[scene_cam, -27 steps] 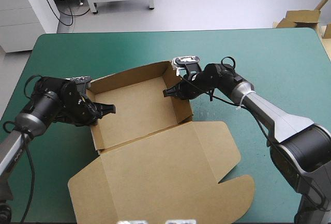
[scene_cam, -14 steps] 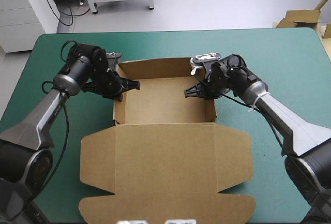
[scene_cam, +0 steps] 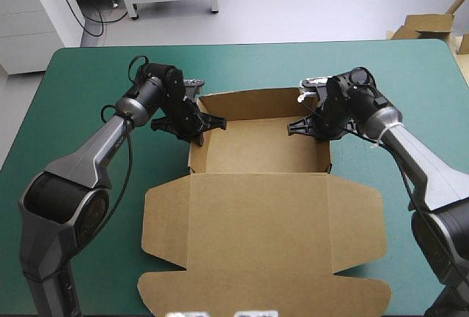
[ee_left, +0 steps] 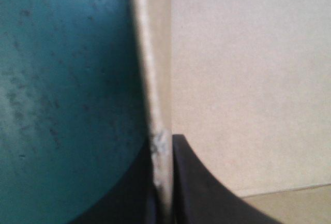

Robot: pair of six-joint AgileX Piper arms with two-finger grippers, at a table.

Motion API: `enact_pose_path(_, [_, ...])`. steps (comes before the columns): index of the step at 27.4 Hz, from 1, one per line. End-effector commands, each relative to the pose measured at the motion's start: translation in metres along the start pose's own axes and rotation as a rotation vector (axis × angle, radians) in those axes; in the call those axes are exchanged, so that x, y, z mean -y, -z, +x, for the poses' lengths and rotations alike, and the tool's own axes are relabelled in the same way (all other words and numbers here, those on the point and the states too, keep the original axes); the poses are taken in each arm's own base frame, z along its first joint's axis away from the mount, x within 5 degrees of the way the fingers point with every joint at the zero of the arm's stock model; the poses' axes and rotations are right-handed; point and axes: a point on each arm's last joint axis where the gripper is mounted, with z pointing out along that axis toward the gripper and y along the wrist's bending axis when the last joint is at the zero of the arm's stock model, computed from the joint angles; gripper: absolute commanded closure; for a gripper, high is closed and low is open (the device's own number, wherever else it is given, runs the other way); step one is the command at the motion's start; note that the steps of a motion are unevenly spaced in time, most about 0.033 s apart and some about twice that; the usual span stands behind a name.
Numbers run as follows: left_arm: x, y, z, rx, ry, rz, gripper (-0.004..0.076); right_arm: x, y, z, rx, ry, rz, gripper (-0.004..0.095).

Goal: Fold the box

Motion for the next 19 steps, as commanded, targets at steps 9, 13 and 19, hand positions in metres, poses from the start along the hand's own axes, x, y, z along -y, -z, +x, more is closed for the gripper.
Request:
enact_pose_path(9, [0.014,0.03,0.002,0.076,-0.07,0.086,0.0441,-0.006,-0.008,-0.001,-0.061,0.027,-0.033,0.0582])
enact_pose_path(13, [0.015,0.031,0.002,0.075,-0.069,0.09,0.0272,-0.004,-0.002,-0.007,-0.025,0.039,-0.016,0.0445])
enact_pose_path(19, [0.015,0.044,-0.002,0.106,-0.086,0.067,0.0229,-0.001,0.022,-0.022,0.055,0.061,0.034,0.0439])
